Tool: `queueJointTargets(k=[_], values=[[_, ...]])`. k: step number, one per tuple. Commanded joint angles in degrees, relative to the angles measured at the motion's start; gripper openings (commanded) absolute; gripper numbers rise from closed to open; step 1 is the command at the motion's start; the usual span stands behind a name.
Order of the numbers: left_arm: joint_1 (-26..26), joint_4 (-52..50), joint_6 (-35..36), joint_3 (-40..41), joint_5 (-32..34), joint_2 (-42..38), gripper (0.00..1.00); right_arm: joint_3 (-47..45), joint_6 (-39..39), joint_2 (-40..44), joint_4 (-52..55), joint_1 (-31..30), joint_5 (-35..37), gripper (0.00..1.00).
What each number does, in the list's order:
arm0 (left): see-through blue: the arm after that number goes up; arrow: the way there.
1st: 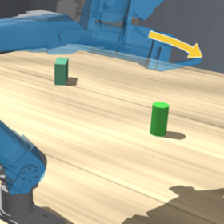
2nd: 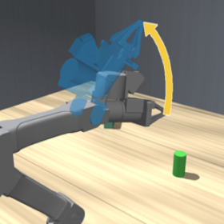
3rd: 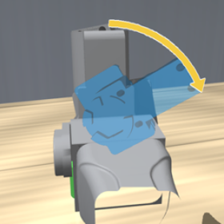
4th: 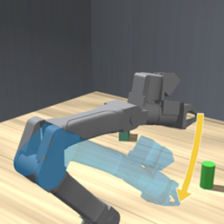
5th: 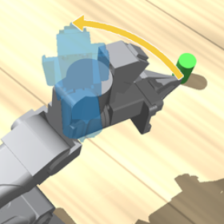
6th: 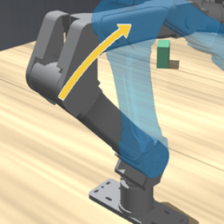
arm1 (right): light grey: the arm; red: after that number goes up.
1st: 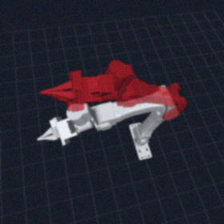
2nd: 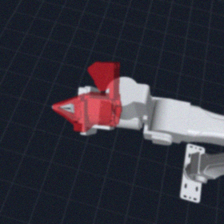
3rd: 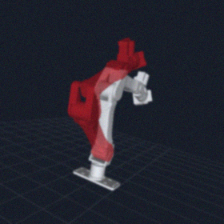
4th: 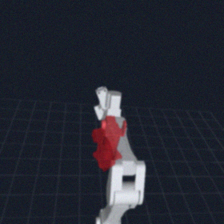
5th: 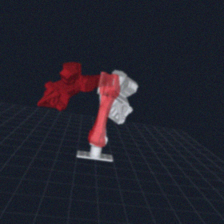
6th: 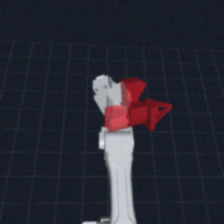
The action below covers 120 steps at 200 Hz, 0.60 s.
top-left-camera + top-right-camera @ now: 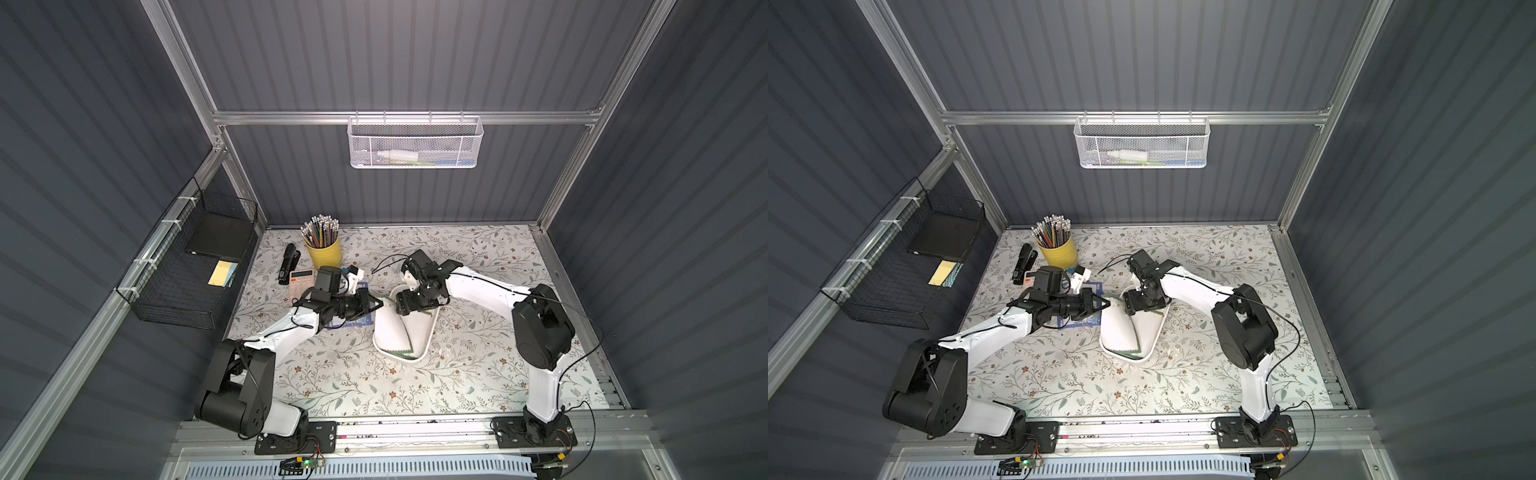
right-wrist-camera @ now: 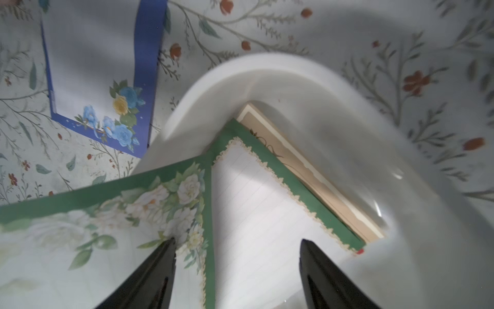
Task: Take out the stationery paper from the storage box
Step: Pick up the stationery paper from the storage box.
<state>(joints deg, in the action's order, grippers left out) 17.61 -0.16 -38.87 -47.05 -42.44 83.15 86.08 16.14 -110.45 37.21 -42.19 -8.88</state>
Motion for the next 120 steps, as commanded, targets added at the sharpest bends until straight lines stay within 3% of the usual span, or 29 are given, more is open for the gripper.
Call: queueJointTargets(k=[1, 40, 51, 63, 75, 87, 105, 120], values=[[0.4, -1.7, 1.8, -4.6, -2.0, -1.5, 0.0, 2.4, 0.1, 6.4, -2.6, 0.2, 6.5, 0.77], [0.4, -6.0, 4.3, -10.6, -3.1, -3.8, 0.0, 1.2, -0.5, 16.2, -7.7, 0.6, 12.8, 0.77], [0.3, -8.2, 6.0, -12.5, -1.8, -4.8, 0.0, -0.5, 0.0, 19.1, -11.1, 0.9, 14.9, 0.73], [0.3, -12.0, 8.5, -15.4, 0.6, -5.7, 0.0, -2.2, 0.1, 22.1, -14.0, 1.5, 15.5, 0.61], [0.2, -15.9, 9.6, -18.5, 4.5, -6.4, 0.0, -3.8, 2.2, 25.0, -16.7, 2.7, 16.0, 0.35], [-0.2, -20.2, 11.8, -21.9, 8.4, -7.0, 0.0, -6.3, 5.9, 27.8, -20.9, 5.1, 13.3, 0.0], [-0.8, -24.8, 15.2, -26.7, 14.7, -8.0, 0.0, -10.1, 13.7, 31.8, -25.4, 9.5, 9.1, 0.0], [-1.0, -26.6, 16.1, -29.0, 21.2, -9.5, 0.0, -15.1, 16.7, 34.7, -34.2, 14.1, -2.9, 0.0]])
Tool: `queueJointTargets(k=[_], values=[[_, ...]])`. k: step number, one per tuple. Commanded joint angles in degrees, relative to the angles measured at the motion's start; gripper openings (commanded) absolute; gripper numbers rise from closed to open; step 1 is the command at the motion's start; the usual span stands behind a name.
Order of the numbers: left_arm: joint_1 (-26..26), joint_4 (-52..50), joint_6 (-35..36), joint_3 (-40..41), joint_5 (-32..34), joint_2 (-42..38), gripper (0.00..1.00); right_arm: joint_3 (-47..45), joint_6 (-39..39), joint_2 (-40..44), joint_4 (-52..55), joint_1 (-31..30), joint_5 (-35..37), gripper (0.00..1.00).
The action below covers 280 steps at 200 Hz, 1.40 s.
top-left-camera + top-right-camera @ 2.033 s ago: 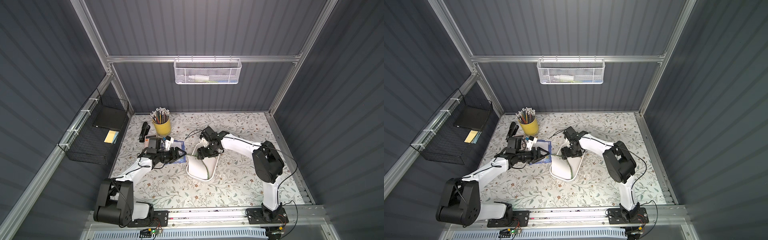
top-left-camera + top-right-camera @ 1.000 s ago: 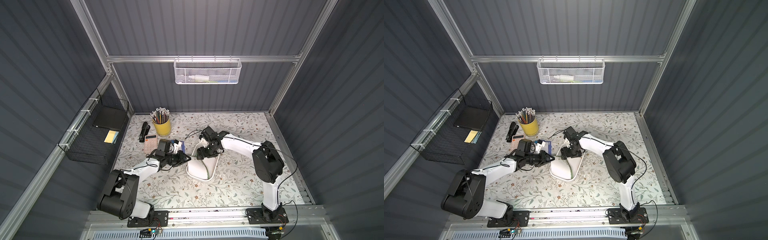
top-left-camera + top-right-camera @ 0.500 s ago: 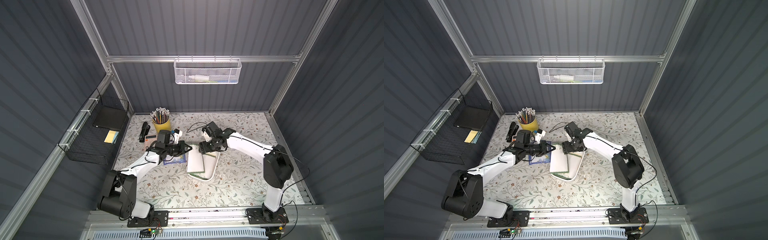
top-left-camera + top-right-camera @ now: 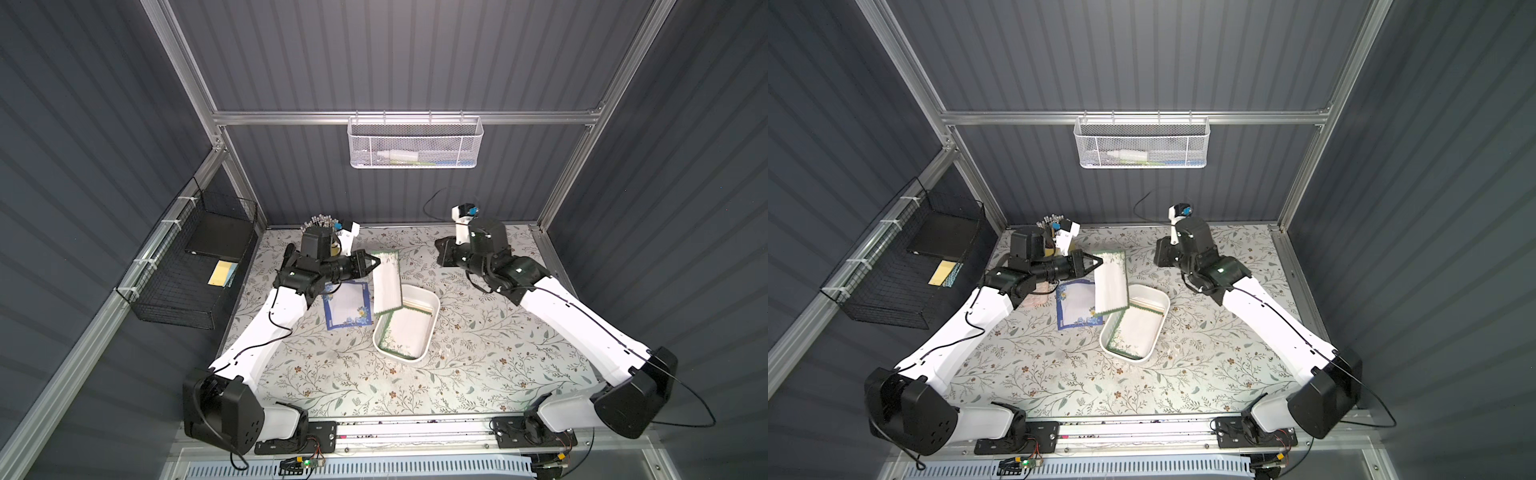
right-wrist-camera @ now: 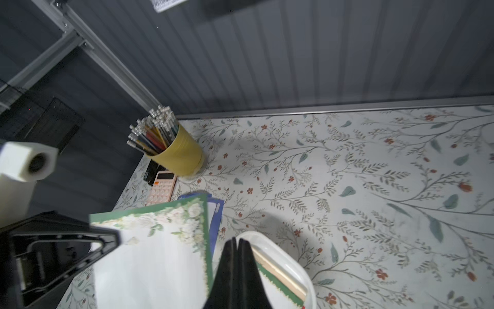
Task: Take out the stationery paper from the storage box
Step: Pick up the stationery paper from the storage box, then place the stationery paper at the center of the board.
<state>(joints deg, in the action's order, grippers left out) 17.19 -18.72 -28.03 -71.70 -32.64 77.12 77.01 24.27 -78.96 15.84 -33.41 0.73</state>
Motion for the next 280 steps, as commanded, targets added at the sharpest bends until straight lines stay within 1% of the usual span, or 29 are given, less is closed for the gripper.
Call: queueJointTargets(k=[1, 8, 12, 16, 23, 32, 50, 66, 88, 92, 98, 104, 109, 118, 131, 146, 180, 200, 203, 206, 210, 214, 223, 229, 236, 242, 255, 268, 280], values=[[-0.6, -8.0, 5.3, -4.4, 11.9, -3.6, 0.0, -6.3, 8.8, 3.4, -13.3, 5.5, -13.3, 0.0], [-0.7, -8.4, 5.7, -4.5, 14.5, -4.3, 0.0, -8.4, 10.0, 4.3, -18.4, 7.2, -20.3, 0.0], [-0.8, -8.4, 5.7, -4.5, 17.2, -5.0, 0.0, -9.3, 10.4, 4.6, -20.5, 7.7, -22.7, 0.0], [-0.9, -8.3, 5.5, -6.5, 19.0, -5.5, 0.0, -9.8, 10.5, 4.8, -21.8, 8.0, -24.3, 0.0], [-1.1, -8.2, 4.5, -6.4, 23.5, -6.6, 0.0, -9.9, 10.0, 5.0, -22.4, 8.1, -25.5, 0.0], [-1.3, -7.0, 3.8, -5.7, 27.1, -8.3, 0.0, -9.7, 9.2, 4.8, -21.7, 8.0, -26.5, 0.0], [-2.5, -4.8, 3.2, -1.1, 30.9, -11.5, 0.0, -9.2, 8.4, 4.5, -19.2, 8.1, -25.7, 0.0], [-4.9, -4.3, 3.7, 1.3, 28.3, -11.6, 0.0, -9.2, 7.4, 4.3, -18.0, 8.0, -26.2, 0.0], [-9.2, -3.8, 5.1, 4.3, 20.1, -9.4, 0.0, -9.5, 7.2, 4.3, -17.7, 8.0, -27.2, 0.0], [-10.0, -3.3, 5.3, 4.9, 19.0, -9.1, 0.06, -9.6, 7.1, 4.3, -17.8, 8.0, -27.5, 0.0], [-11.0, -3.0, 5.9, 5.6, 17.5, -8.6, 0.19, -9.6, 7.0, 4.2, -17.8, 8.0, -28.0, 0.0], [-11.6, -2.6, 6.4, 6.2, 16.7, -8.2, 0.24, -9.5, 7.1, 4.1, -17.8, 8.0, -28.4, 0.0], [-12.0, -2.1, 6.6, 6.7, 16.5, -7.9, 0.24, -9.4, 7.0, 3.9, -17.6, 8.0, -28.6, 0.0], [-12.4, -1.4, 6.8, 7.4, 16.3, -7.5, 0.22, -9.0, 6.7, 3.4, -17.0, 8.0, -29.1, 0.0], [-12.5, -0.1, 6.5, 8.5, 14.6, -6.5, 0.08, -8.4, 6.2, 2.7, -15.6, 8.0, -28.8, 0.0], [-12.5, 1.4, 7.2, 9.8, 10.7, -5.2, 0.0, -8.3, 5.8, 2.2, -14.6, 8.0, -28.2, 0.0], [-12.5, 2.2, 7.5, 13.0, 11.2, -3.7, 0.0, -9.2, 5.5, 2.0, -14.3, 8.0, -27.0, 0.0], [-12.5, 1.6, 7.8, 13.1, 12.7, -3.7, 0.0, -9.9, 5.2, 1.6, -14.3, 8.0, -27.2, 0.0], [-12.5, 1.4, 8.1, 12.9, 12.7, -3.7, 0.02, -9.9, 5.2, 1.4, -14.3, 8.0, -27.3, 0.02], [-12.5, 1.3, 8.2, 12.6, 12.8, -3.8, 0.08, -10.0, 5.1, 1.2, -14.4, 8.0, -27.6, 0.04], [-12.5, 1.3, 8.3, 12.2, 12.7, -4.0, 0.19, -9.9, 4.8, 0.9, -14.3, 7.9, -27.9, 0.09], [-12.5, 1.7, 8.1, 12.0, 12.8, -4.3, 0.28, -9.7, 4.5, 0.6, -12.8, 7.6, -27.9, 0.15], [-12.5, 3.5, 7.6, 11.7, 12.4, -5.6, 0.35, -8.9, 3.2, -0.4, -10.7, 6.5, -26.6, 0.26], [-12.5, 4.8, 7.3, 12.0, 11.7, -6.7, 0.43, -8.0, 1.9, -1.4, -8.7, 5.2, -24.8, 0.38], [-12.5, 6.4, 7.2, 12.2, 11.3, -7.9, 0.57, -6.5, -0.2, -2.9, -5.9, 3.4, -22.9, 0.58], [-12.5, 7.4, 7.0, 12.4, 10.8, -8.8, 0.66, -4.8, -2.1, -4.4, -3.1, 1.7, -20.7, 0.65], [-12.5, 8.7, 6.9, 12.6, 9.3, -10.2, 0.74, -1.3, -5.6, -7.9, 2.1, -2.5, -15.0, 0.75], [-12.5, 9.4, 6.6, 12.7, 9.0, -10.5, 0.77, 1.2, -7.9, -11.2, 5.8, -6.0, -11.2, 0.88], [-12.5, 9.5, 6.3, 12.8, 9.1, -9.9, 0.77, 2.7, -8.6, -14.2, 8.4, -7.9, -10.0, 0.91]])
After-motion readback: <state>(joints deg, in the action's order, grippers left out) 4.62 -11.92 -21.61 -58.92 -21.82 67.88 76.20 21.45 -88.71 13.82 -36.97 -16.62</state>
